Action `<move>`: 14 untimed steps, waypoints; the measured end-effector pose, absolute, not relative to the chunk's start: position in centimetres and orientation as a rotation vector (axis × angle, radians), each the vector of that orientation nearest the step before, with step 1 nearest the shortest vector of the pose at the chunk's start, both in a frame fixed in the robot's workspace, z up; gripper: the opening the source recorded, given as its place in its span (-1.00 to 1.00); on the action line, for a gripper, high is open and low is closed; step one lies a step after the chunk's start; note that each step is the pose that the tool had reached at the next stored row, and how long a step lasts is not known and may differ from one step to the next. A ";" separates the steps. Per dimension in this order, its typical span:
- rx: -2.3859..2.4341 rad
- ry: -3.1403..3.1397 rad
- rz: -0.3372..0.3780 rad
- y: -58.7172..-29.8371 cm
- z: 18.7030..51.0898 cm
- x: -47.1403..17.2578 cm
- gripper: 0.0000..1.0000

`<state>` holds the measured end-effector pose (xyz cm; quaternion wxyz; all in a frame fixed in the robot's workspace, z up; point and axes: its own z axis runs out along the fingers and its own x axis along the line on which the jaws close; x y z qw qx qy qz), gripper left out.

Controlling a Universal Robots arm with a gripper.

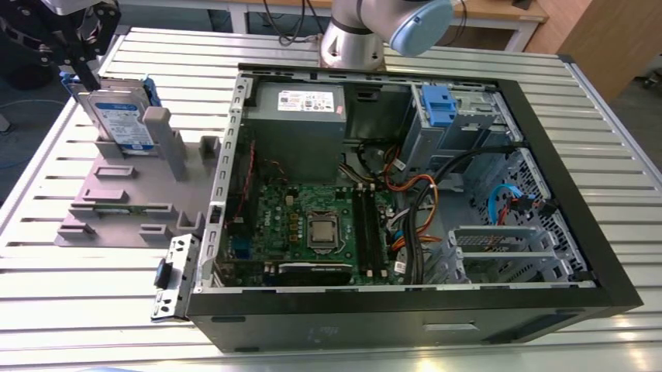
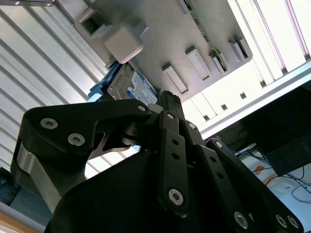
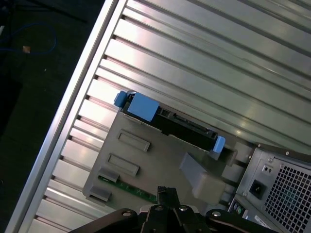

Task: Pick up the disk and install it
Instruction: 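Pick up the disk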

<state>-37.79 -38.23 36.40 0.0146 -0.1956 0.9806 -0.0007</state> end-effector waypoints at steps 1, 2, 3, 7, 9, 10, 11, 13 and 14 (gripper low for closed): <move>-0.610 3.052 -0.002 -38.2 36.4 -37.8 -0.79; -0.612 3.052 -0.002 -38.2 36.4 -37.8 -0.79; -0.613 3.051 -0.002 -38.2 36.4 -37.8 -0.79; -0.619 3.050 -0.002 -38.2 36.4 -37.8 -0.79; -0.623 3.050 -0.002 -38.2 36.4 -37.8 -0.79; -0.624 3.049 -0.002 -38.2 36.4 -37.8 -0.79; -0.625 3.049 -0.002 -38.2 36.4 -37.8 -0.79; -0.629 3.048 -0.002 -38.2 36.4 -37.8 -0.79; -0.630 3.048 -0.002 -38.2 36.4 -37.8 -0.79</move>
